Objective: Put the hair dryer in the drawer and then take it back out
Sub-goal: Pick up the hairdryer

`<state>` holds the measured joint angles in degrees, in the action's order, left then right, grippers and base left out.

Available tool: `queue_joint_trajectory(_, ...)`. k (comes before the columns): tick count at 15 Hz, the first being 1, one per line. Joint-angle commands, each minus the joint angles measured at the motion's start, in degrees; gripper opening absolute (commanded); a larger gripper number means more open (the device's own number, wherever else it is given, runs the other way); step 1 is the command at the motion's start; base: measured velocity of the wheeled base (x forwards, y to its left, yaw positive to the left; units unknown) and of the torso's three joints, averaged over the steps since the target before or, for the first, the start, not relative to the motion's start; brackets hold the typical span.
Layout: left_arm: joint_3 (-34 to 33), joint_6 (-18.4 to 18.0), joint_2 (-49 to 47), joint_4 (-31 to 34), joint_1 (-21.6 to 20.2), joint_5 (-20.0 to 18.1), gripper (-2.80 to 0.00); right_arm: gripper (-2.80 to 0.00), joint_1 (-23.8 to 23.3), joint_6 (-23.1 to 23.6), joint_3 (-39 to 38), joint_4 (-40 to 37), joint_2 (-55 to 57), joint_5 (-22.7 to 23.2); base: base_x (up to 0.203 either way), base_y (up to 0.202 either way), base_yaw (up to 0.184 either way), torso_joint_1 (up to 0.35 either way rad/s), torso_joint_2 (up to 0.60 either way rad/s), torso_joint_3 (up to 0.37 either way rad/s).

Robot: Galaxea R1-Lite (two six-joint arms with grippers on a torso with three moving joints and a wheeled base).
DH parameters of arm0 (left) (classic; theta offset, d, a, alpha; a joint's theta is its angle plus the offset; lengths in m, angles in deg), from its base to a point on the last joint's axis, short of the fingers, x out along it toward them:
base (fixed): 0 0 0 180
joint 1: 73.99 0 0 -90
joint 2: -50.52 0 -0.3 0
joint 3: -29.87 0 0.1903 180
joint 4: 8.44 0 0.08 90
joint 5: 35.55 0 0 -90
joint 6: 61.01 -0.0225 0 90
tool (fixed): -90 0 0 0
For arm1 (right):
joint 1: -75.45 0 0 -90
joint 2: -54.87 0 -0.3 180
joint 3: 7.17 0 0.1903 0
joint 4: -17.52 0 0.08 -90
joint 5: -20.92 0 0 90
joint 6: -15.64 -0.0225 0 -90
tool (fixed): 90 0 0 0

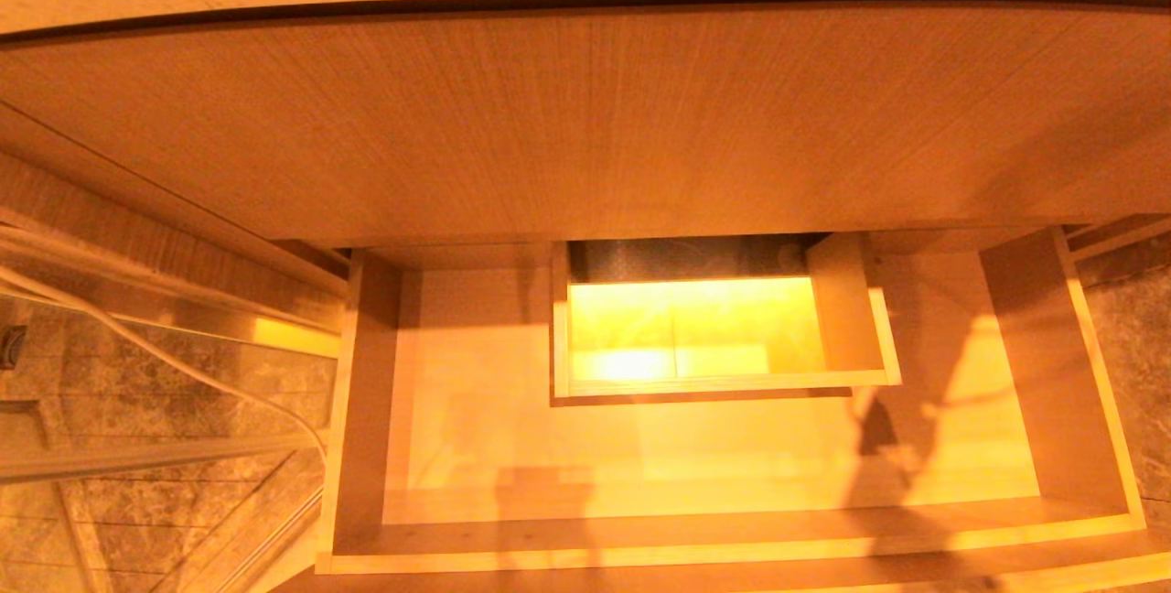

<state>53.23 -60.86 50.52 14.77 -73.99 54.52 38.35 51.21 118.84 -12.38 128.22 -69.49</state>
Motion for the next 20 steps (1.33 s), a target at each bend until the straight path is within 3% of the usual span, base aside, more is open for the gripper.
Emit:
queue_joint_trajectory(1,0.0,0.0,0.0,0.0,0.0,0.0,-2.8,0.0,0.0,0.4,0.1,0.0,0.6,-0.8,0.0,0.0,0.0,0.0,0.0,0.0)
queue_joint_trajectory(13,0.0,0.0,0.0,0.0,0.0,0.0,-2.8,0.0,0.1,1.9,1.8,3.5,3.8,-1.0,0.0,0.0,0.0,0.0,0.0,0.0)
queue_joint_trajectory(14,0.0,0.0,0.0,0.0,0.0,0.0,-2.8,-2.8,0.1,1.8,1.9,3.7,3.8,-1.0,0.0,0.0,0.0,0.0,0.0,0.0)
queue_joint_trajectory(20,0.0,0.0,0.0,0.0,0.0,0.0,-2.8,-2.8,0.1,1.8,1.7,3.7,3.2,-1.1,0.0,0.0,0.0,0.0,0.0,0.0)
